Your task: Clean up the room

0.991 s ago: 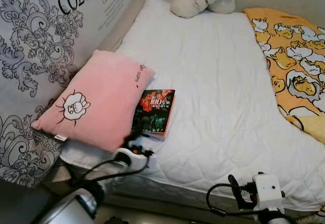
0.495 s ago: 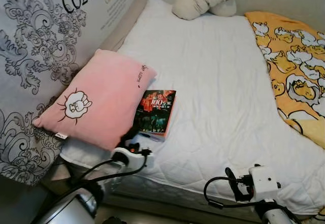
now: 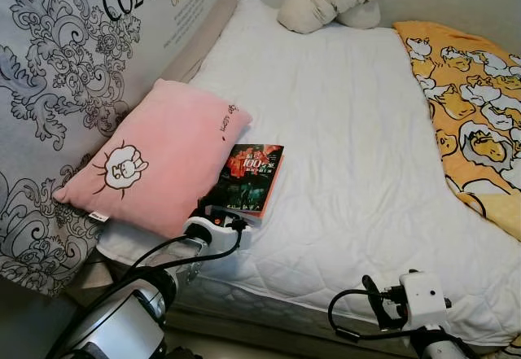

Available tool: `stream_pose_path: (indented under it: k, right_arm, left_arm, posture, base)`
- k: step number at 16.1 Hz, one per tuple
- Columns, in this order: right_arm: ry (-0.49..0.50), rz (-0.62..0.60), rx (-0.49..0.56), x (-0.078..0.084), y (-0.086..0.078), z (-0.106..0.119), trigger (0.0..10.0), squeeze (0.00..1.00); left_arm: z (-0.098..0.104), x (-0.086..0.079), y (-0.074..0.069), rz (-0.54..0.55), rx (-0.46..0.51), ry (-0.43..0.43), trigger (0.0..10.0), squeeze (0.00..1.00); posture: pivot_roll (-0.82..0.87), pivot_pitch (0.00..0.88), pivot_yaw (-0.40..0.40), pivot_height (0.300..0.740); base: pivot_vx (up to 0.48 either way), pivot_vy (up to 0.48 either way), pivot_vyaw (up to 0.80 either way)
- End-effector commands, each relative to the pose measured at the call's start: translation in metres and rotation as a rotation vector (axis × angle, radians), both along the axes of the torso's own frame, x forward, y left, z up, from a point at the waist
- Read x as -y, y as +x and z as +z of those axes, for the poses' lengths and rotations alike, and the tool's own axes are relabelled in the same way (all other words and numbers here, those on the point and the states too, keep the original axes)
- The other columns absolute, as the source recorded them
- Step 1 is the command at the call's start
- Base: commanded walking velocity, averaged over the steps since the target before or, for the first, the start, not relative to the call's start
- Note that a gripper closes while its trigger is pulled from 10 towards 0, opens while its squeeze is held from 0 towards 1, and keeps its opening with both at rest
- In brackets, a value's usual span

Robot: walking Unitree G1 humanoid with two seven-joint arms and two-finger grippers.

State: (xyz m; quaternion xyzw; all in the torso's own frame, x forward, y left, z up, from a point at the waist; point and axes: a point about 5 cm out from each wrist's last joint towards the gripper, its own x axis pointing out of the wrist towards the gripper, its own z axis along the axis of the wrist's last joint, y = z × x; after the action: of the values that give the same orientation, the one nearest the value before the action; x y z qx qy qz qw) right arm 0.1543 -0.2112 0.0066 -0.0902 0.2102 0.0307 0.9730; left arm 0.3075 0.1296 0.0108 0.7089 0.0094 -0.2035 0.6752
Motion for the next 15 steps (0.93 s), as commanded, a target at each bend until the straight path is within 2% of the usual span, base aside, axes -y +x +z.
stream_pose_path:
  k: [1, 7, 8, 9, 15]
  right_arm:
    - [-0.017, -0.005, 0.003, 0.003, -0.002, 0.001, 10.0, 0.0]
    - [-0.025, -0.008, -0.006, 0.004, -0.012, 0.003, 10.0, 0.0]
    - [-0.027, -0.008, -0.008, 0.004, -0.014, 0.003, 10.0, 0.0]
    - [-0.029, -0.01, -0.009, 0.004, -0.015, 0.003, 10.0, 0.0]
    - [-0.034, -0.02, -0.018, 0.006, -0.021, 0.004, 10.0, 0.0]
  left_arm:
    - [-0.001, 0.008, 0.001, -0.018, -0.041, 0.007, 10.0, 0.0]
    - [0.005, 0.03, 0.007, -0.053, -0.066, 0.022, 10.0, 0.0]
    - [0.007, 0.031, 0.008, -0.05, -0.069, 0.022, 2.4, 0.0]
    - [0.007, 0.032, 0.009, -0.046, -0.073, 0.022, 0.0, 0.0]
    - [0.01, 0.026, 0.013, -0.002, -0.098, 0.026, 0.0, 0.0]
  posture:
    - [-0.07, 0.005, -0.104, 0.732]
    - [-0.11, 0.02, -0.101, 0.732]
    - [-0.12, 0.022, -0.1, 0.732]
    - [-0.12, 0.022, -0.098, 0.732]
    - [-0.14, 0.025, -0.092, 0.732]
  base:
    - [0.0, 0.0, 0.0]
    - [0.0, 0.0, 0.0]
    - [0.0, 0.0, 0.0]
    - [0.0, 0.0, 0.0]
    - [0.0, 0.0, 0.0]
